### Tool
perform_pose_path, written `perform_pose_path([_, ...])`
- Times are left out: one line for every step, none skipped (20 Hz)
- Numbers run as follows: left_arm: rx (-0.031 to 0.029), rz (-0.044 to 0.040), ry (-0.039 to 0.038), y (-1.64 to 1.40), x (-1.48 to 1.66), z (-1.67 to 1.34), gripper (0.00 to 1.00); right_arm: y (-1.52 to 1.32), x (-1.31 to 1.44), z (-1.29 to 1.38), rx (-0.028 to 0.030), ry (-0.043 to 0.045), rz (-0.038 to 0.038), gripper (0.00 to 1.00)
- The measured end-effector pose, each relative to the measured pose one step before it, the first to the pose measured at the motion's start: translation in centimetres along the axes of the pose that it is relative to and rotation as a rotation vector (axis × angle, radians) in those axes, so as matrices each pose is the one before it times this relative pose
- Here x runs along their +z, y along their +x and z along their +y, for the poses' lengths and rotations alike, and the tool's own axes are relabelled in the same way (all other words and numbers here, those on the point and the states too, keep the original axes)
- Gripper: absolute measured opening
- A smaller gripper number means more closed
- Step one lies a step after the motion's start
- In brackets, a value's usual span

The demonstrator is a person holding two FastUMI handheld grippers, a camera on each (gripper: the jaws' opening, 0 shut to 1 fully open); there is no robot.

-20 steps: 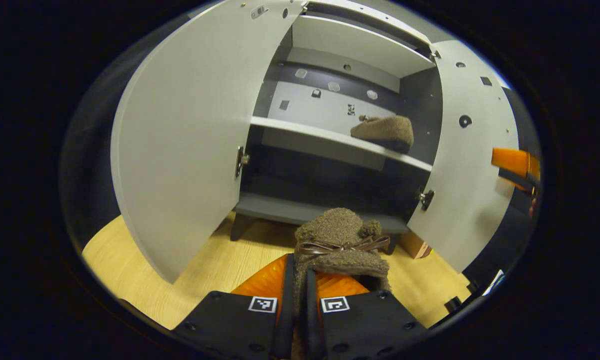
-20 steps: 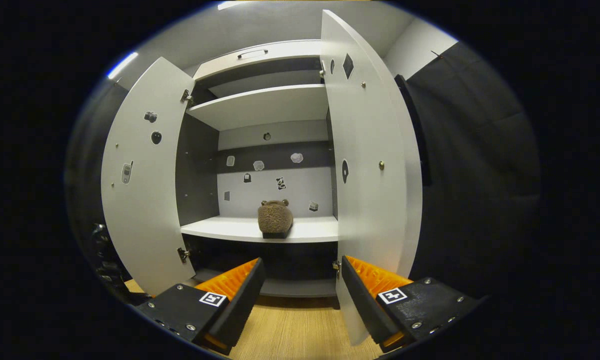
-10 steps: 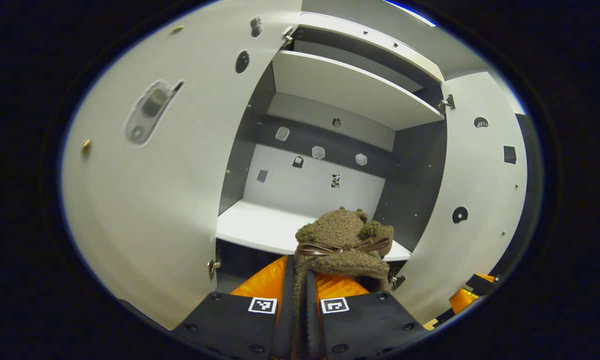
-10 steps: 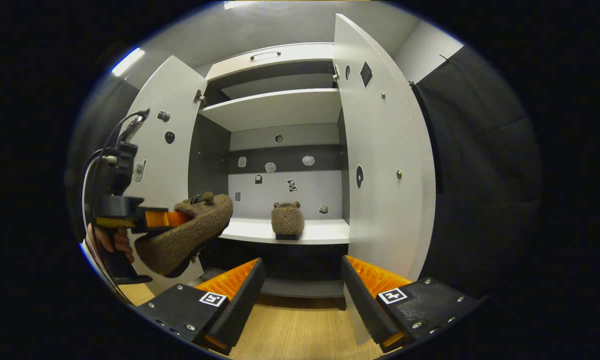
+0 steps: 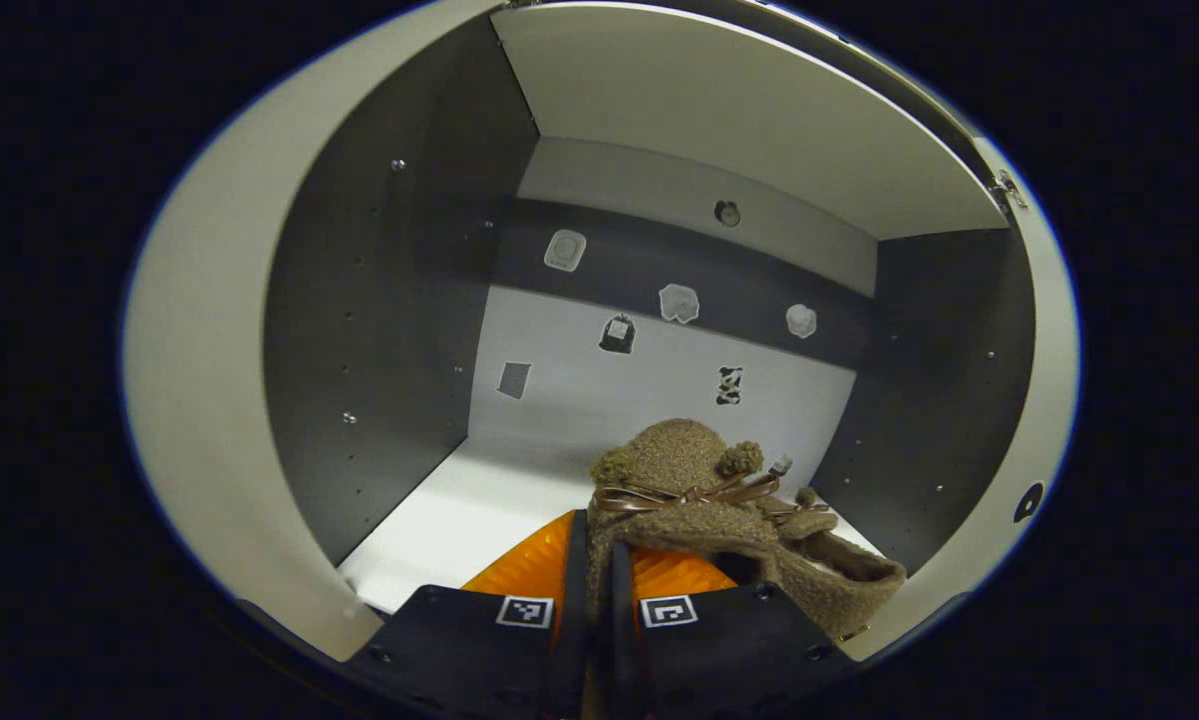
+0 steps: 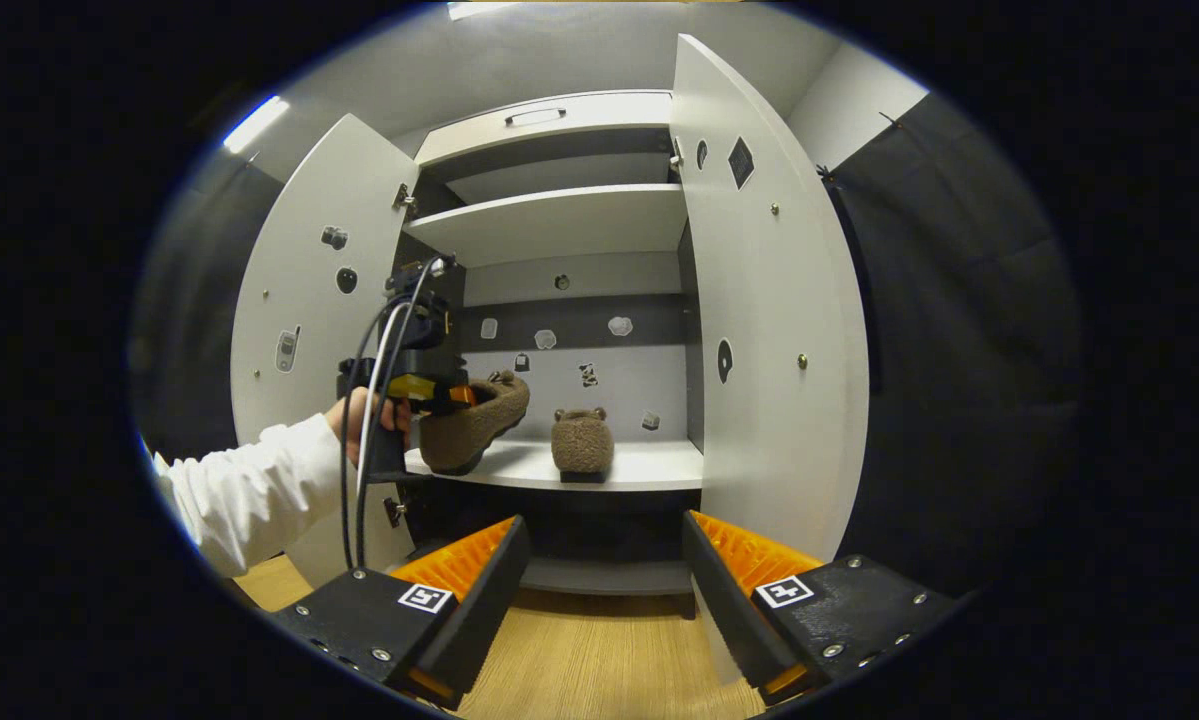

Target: Grab one shoe with the right hand and put it into the shoe cabinet, grab the other shoe with the left hand and put it into the shoe cabinet; then close the right door with the right hand and the left door with the left hand.

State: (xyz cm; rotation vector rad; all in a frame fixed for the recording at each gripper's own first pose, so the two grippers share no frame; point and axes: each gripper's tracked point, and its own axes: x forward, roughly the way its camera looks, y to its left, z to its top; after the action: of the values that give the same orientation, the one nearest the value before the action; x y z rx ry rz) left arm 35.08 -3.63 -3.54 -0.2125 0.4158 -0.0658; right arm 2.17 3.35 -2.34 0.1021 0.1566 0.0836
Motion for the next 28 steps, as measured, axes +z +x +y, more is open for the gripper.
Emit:
perform_pose_path([0.00893,0.04853,-0.01968,1.555,-1.031,0.199,0.18,-0.029,0.106,-0.155,-0.00375,0.00544,-0.00216,0.94])
perform_pose_path([0.0024,0.03466,-0.01493,1.169,-0.673,0.068,0.18,0.03,0.163,-0.245,-0.00729,-0.00099,-0.00069,0.94])
perform_pose_path([0.01214,0.01759,0.0,0.854,-0.253,0.374,0.18,-0.167,-0.025,-0.353,-0.01291,-0.00434,0.00198,0.94])
perform_pose_path([0.02046,0.00626,0.01486,0.571,-0.104,0.596,0.18,-0.141,-0.085,-0.232,-0.00851,-0.00201,0.00115,0.94])
perform_pose_path([0.01103,-0.00262,0.00893,0.267,0.022,0.312,0.18,-0.032,-0.101,-0.248,-0.00627,0.00027,0.0022,0.94])
perform_pose_path([0.00171,-0.0009,-0.00143,0.459,-0.002,-0.032,0.19,0.218,-0.127,-0.275,-0.00343,0.00285,0.00495,0.94])
perform_pose_path([0.00245,0.01245,-0.00657,0.211,-0.386,0.138,0.29,0.133,-0.157,-0.178,-0.00209,0.00549,0.00579,0.94])
perform_pose_path([0.00248,0.01045,-0.00226,0.124,-0.15,0.156,0.34,-0.023,-0.053,-0.183,-0.00296,0.00654,0.00345,0.94])
perform_pose_path([0.00399,-0.00038,0.00515,0.169,0.045,0.258,0.38,0.036,0.059,-0.203,-0.00391,0.00488,0.00149,0.94])
perform_pose_path([0.00173,-0.00042,0.00523,0.01,0.087,0.122,0.42,0.099,-0.085,-0.124,-0.00278,0.00183,0.00093,0.94])
perform_pose_path([-0.0004,0.00512,0.00802,-0.09,-0.146,0.046,0.48,0.007,0.06,-0.076,-0.001,0.00026,0.00005,0.94])
perform_pose_path([0.00157,0.00516,0.00357,-0.005,-0.084,0.163,0.53,0.051,0.037,-0.01,0.00055,-0.00181,-0.00155,0.94])
perform_pose_path([0.00277,0.00349,-0.00258,0.055,-0.077,0.185,0.58,0.078,0.025,-0.02,-0.00045,-0.00313,-0.00106,0.94])
perform_pose_path([0.00035,0.00302,-0.00302,-0.079,-0.037,0.244,0.61,0.05,0.064,0.034,0.00121,-0.00291,-0.00229,0.94])
perform_pose_path([0.00245,0.00087,-0.00326,-0.289,-0.024,0.252,0.71,-0.054,0.113,0.138,0.0033,-0.00141,-0.00248,0.94])
perform_pose_path([-0.01359,0.00224,-0.00991,-0.097,0.102,-0.007,0.77,-0.008,0.075,0.139,0.00456,0.00064,-0.00247,0.94])
perform_pose_path([-0.00353,0.00002,-0.00726,-0.166,-0.083,0.197,0.89,0.1,0.033,0.109,0.00511,-0.00037,0.0004,0.94])
perform_pose_path([-0.0083,0.00338,-0.00489,-0.427,0.077,0.14,0.95,0.105,-0.047,0.119,0.00349,-0.00153,0.00207,0.94])
perform_pose_path([-0.01672,0.00545,-0.00535,-0.315,-0.069,-0.238,0.97,0.018,0.006,0.102,0.0039,-0.00074,0.00142,0.94])
perform_pose_path([-0.01907,0.00227,-0.00502,-0.489,0.145,-0.315,0.97,0.098,0.033,0.165,0.00514,0.00051,0.00009,0.94])
perform_pose_path([-0.01799,-0.00337,-0.00167,-0.582,0.22,-0.416,0.97,0.037,-0.041,0.129,0.00392,0.00091,0.00147,0.94])
perform_pose_path([-0.02004,-0.0104,0.00594,-0.794,0.501,-0.575,0.97,0.011,-0.035,0.151,0.00426,0.00162,0.0021,0.94])
perform_pose_path([-0.01453,-0.01651,0.01334,-0.983,0.505,-0.494,0.98,-0.105,-0.041,0.133,0.00331,0.00173,0.00087,0.94])
perform_pose_path([-0.01575,-0.02538,0.01382,-0.944,0.734,-0.634,0.97,-0.034,-0.018,0.136,0.00281,0.0004,-0.00083,0.94])
perform_pose_path([-0.0151,-0.02044,0.01631,-0.871,0.594,-0.556,0.97,-0.058,-0.033,0.05,0.00152,0.00042,0.0001,0.94])
perform_pose_path([-0.01294,-0.02355,0.01791,-1.076,0.806,-0.537,0.97,-0.085,-0.021,0.112,0.00213,0.00117,-0.00065,0.94])
perform_pose_path([-0.00803,-0.0273,0.02142,-1.116,0.918,-0.529,0.97,-0.11,0.003,0.098,0.00265,0.00205,-0.00043,0.94])
perform_pose_path([-0.00153,-0.0295,0.02196,-1.162,0.959,-0.385,0.97,-0.106,0.035,0.12,0.00368,0.00187,-0.00122,0.94])
